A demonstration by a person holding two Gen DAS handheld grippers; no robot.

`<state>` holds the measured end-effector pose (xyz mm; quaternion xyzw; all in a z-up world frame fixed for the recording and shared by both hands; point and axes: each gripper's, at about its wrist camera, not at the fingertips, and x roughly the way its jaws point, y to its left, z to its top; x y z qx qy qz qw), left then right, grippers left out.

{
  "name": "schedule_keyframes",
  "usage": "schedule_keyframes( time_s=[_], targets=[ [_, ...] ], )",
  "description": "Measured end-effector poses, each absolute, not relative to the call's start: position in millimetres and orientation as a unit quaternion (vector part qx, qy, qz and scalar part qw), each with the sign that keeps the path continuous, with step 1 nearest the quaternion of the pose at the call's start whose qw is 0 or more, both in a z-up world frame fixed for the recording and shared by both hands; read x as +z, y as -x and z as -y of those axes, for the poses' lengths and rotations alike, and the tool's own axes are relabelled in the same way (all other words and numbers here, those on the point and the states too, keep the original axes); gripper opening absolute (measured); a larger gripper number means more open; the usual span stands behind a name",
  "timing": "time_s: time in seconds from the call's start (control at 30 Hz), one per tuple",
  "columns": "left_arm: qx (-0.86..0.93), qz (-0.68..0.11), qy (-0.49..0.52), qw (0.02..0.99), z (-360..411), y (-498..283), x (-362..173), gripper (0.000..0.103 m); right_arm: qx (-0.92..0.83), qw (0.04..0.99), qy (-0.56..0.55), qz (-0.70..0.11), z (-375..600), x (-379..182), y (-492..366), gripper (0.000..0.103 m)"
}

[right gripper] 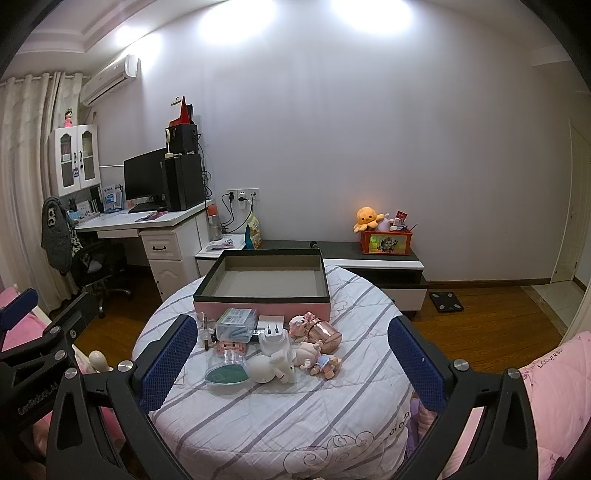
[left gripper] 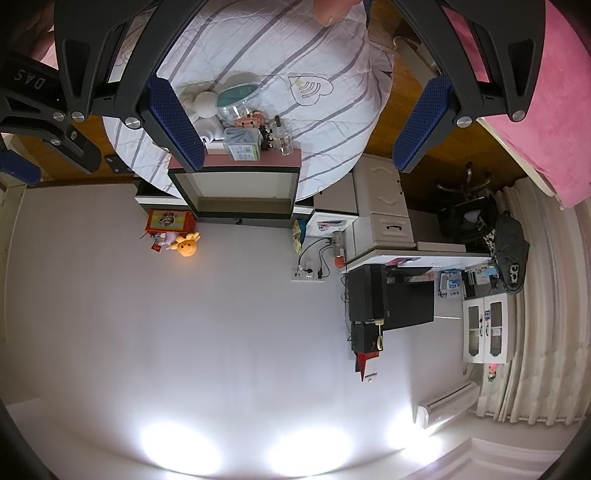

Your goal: Organize rigid objects

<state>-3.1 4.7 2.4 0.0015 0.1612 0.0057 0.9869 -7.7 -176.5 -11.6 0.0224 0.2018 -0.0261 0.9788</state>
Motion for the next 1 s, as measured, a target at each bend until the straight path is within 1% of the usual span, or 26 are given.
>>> schedule_keyframes(
  time_s=[0.7, 1.0],
  targets=[
    [-0.006, -0.173, 0.006, 0.985, -3.9, -27.6, -6.7, 0.103, -0.029, 0.976, -0.026, -0.214, 189.3, -19.1, -25.3, 0.103],
    [-0.009, -0.211, -0.003, 0.977, -1.9, -66.3, -36.5, 0.103, -0.031, 0.969, -0.030, -0.242, 207.4, -38.1, -68.5, 0.103]
  ],
)
